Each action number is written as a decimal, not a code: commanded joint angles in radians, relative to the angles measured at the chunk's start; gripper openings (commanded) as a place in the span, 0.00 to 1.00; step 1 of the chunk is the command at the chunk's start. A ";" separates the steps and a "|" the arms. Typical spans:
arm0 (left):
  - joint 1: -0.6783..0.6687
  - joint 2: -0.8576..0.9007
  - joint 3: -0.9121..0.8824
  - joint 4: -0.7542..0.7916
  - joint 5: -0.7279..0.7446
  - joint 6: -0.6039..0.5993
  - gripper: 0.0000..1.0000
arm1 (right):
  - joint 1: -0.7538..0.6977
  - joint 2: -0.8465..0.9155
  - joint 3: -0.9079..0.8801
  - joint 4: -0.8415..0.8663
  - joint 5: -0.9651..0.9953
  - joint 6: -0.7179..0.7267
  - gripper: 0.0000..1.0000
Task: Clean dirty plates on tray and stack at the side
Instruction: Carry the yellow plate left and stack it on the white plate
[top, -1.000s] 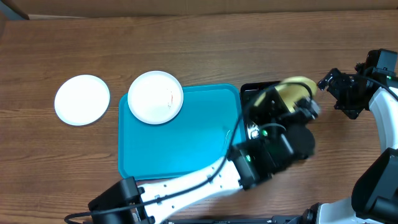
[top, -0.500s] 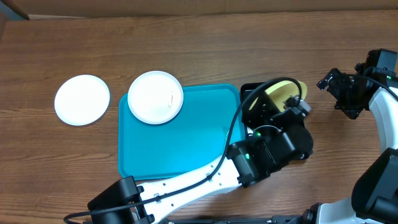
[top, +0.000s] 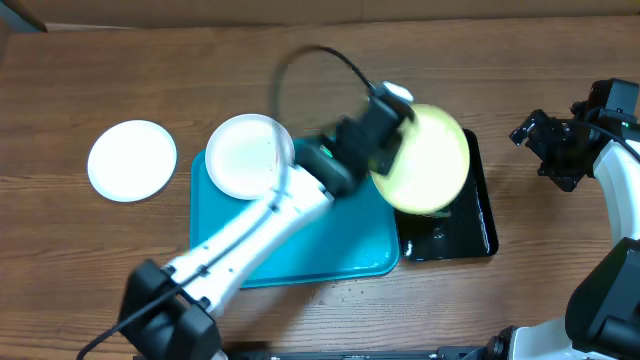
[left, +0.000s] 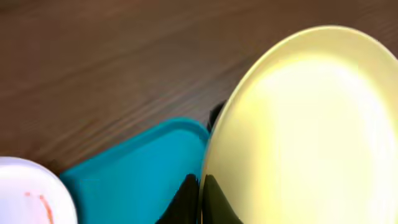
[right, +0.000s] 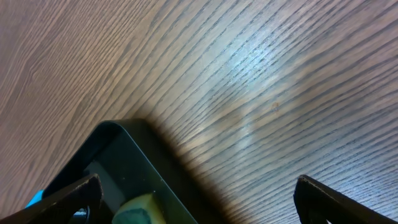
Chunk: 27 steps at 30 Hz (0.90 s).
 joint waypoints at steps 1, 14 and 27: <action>0.187 -0.013 0.041 -0.053 0.339 -0.137 0.04 | -0.003 -0.015 0.010 0.005 -0.005 0.005 1.00; 0.879 -0.011 0.002 -0.388 0.262 -0.160 0.04 | -0.003 -0.015 0.010 0.005 -0.005 0.005 1.00; 1.285 -0.011 -0.118 -0.346 0.154 -0.146 0.04 | -0.003 -0.015 0.010 0.005 -0.005 0.005 1.00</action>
